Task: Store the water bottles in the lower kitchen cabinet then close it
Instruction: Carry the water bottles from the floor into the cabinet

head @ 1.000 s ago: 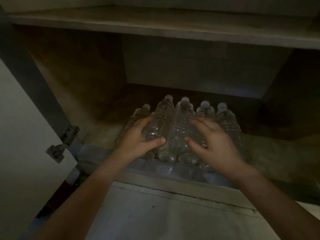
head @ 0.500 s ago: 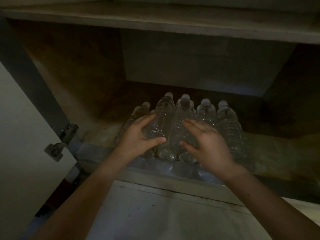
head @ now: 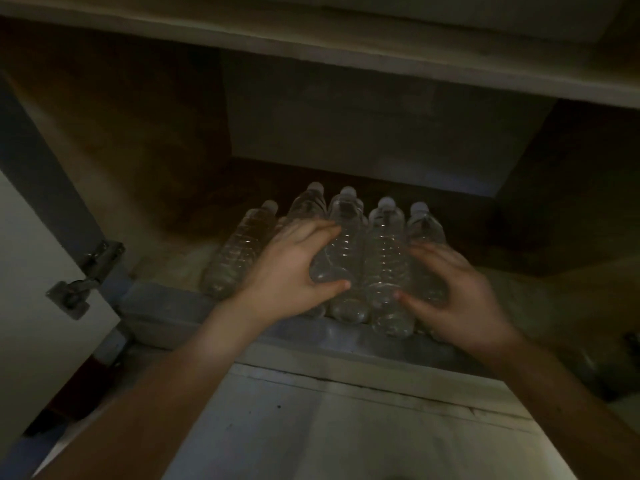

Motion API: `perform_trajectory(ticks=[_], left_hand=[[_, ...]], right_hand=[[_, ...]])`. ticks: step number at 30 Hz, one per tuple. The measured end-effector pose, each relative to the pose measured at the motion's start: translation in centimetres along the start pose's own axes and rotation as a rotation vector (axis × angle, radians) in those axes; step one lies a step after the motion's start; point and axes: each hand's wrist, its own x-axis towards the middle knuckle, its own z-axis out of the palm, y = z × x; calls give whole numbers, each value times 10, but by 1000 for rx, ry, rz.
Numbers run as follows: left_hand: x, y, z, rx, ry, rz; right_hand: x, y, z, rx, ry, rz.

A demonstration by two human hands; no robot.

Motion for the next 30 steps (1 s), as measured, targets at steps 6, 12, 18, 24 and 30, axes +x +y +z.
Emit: perform_trajectory(ticks=[6, 12, 18, 24, 30], left_hand=[[9, 23, 30, 87, -104, 134], [11, 26, 47, 87, -41, 137], [12, 28, 51, 96, 9, 120], [11, 29, 54, 112, 30, 121], [-11, 38, 65, 235, 102, 97]], right_hand=[[-15, 20, 0, -72, 18, 14], [-25, 28, 2, 97, 19, 139], [-21, 34, 8, 126, 19, 190], [-20, 40, 14, 144, 59, 163], [-41, 54, 27, 218, 165, 235]])
